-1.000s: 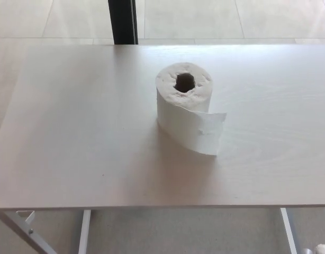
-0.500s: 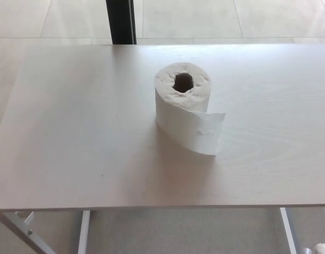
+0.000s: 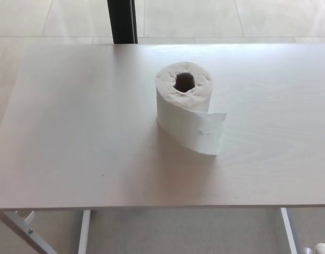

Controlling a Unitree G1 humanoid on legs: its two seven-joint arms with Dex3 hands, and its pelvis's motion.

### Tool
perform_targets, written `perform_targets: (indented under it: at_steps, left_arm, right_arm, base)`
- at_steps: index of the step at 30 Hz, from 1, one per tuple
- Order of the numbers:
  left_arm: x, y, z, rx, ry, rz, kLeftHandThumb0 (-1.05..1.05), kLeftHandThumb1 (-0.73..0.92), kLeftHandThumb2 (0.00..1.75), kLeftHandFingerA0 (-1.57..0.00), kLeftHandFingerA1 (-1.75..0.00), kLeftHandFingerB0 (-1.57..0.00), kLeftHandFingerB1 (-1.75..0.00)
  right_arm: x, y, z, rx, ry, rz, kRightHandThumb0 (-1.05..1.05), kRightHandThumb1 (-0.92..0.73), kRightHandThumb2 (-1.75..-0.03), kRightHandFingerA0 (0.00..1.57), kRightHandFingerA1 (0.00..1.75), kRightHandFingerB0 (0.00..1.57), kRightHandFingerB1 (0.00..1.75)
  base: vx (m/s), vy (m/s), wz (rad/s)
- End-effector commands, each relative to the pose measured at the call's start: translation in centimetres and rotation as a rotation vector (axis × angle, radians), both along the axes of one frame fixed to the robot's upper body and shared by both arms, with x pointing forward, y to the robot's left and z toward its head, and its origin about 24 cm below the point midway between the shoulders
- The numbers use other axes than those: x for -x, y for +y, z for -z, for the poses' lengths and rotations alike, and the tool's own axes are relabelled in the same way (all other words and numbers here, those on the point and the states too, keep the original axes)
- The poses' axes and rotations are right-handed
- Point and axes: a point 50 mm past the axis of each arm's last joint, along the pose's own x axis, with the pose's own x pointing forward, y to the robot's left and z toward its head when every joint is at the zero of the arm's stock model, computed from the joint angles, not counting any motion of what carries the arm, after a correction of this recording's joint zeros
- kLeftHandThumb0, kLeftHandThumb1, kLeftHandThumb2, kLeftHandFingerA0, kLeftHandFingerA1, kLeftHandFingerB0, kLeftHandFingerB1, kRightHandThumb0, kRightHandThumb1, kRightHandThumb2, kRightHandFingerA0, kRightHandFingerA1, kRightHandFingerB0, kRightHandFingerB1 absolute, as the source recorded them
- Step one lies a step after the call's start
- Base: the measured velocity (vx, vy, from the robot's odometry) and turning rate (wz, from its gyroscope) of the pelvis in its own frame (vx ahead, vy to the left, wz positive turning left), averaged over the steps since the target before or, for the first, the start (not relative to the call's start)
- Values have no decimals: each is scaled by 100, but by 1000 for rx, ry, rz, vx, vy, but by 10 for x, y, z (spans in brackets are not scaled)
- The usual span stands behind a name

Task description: A toilet paper roll is kept in the middle of the desk infront of the robot. The robot places its left hand on the top of the toilet paper roll to hold it still and uses its right hand to tear off a piece of toilet paper from it and hands the paper to a person

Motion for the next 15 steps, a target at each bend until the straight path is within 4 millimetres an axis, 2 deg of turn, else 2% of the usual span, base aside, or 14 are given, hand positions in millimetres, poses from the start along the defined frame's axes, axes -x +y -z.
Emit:
perform_targets:
  at_steps: [1, 3, 4, 5, 6, 7, 8, 9, 10, 11, 12, 13, 14, 15]
  left_arm:
    - [-100, -3, -170, -378, -373, 150, -97, 63, 96, -67, -93, -50, -76]
    - [-108, -10, -182, -411, -389, 170, -97, 63, 96, -67, -93, -50, -76]
    - [-120, -17, -199, -474, -391, 267, -93, 86, 66, -60, -92, -46, -75]
    - [-140, -34, -228, -560, -380, 333, -103, 85, 68, -139, -99, -55, -71]
    - [-152, -51, -247, -619, -393, 415, -101, 88, 67, -150, -98, -52, -66]
    - [-164, -70, -268, -624, -401, 511, -96, 67, 117, -69, -104, -30, -63]
    - [-168, -78, -277, -573, -393, 593, -96, 67, 117, -69, -104, -30, -63]
    - [-179, -103, -298, -644, -392, 683, -93, 90, 68, -43, -54, -32, -41]
    - [-185, -118, -308, -670, -402, 712, -91, 90, 69, -65, -133, -31, -40]
    - [-189, -129, -314, -709, -410, 734, -84, 92, 69, -64, -95, -28, -40]
    - [-191, -133, -317, -725, -411, 740, -84, 92, 69, -64, -95, -28, -40]
    - [-195, -142, -321, -770, -389, 757, -82, 91, 73, -73, -153, -20, -38]
    - [-203, -151, -324, -811, -384, 777, -75, 92, 74, -86, -160, -15, -36]
    - [-218, -167, -327, -863, -399, 808, -75, 72, 115, -82, -114, -1, -42]
  right_arm:
    - [-66, 22, -84, -32, -592, -131, -82, -54, -57, 77, 57, 35, 35]
    - [-72, 28, -91, -15, -612, -173, -82, -54, -57, 77, 57, 35, 35]
    - [-82, 36, -98, -13, -622, -194, -97, -48, -86, 105, 97, 34, 44]
    - [-102, 55, -114, -15, -673, -259, -91, -42, -86, 64, 54, 40, 48]
    - [-113, 69, -124, 0, -688, -352, -99, -49, -89, 63, 50, 35, 46]
    - [-125, 85, -134, 47, -687, -405, -85, -49, -90, 62, 53, 42, 53]
    - [-130, 92, -139, 65, -692, -442, -85, -49, -90, 62, 53, 42, 53]
    - [-147, 115, -150, 109, -706, -558, -87, -66, -61, 49, 40, 39, 34]
    - [-157, 128, -154, 99, -718, -619, -87, -66, -61, 43, 44, 31, 30]
    - [-163, 138, -156, 155, -698, -649, -88, -71, -62, 47, 43, 31, 30]
    - [-165, 142, -156, 180, -690, -658, -88, -71, -62, 47, 43, 31, 30]
    - [-170, 149, -156, 190, -680, -697, -85, -73, -63, 45, 45, 27, 29]
    - [-177, 162, -156, 188, -667, -733, -83, -70, -62, 47, 46, 29, 30]
    - [-186, 180, -156, 152, -654, -776, -79, -67, -61, 64, 59, 28, 30]
  base:
    - [0, 0, 0]
    - [0, 0, 0]
    - [0, 0, 0]
    - [0, 0, 0]
    - [0, 0, 0]
    - [0, 0, 0]
    - [0, 0, 0]
    - [0, 0, 0]
    - [0, 0, 0]
    - [0, 0, 0]
    - [0, 0, 0]
    - [0, 0, 0]
    - [0, 0, 0]
    - [0, 0, 0]
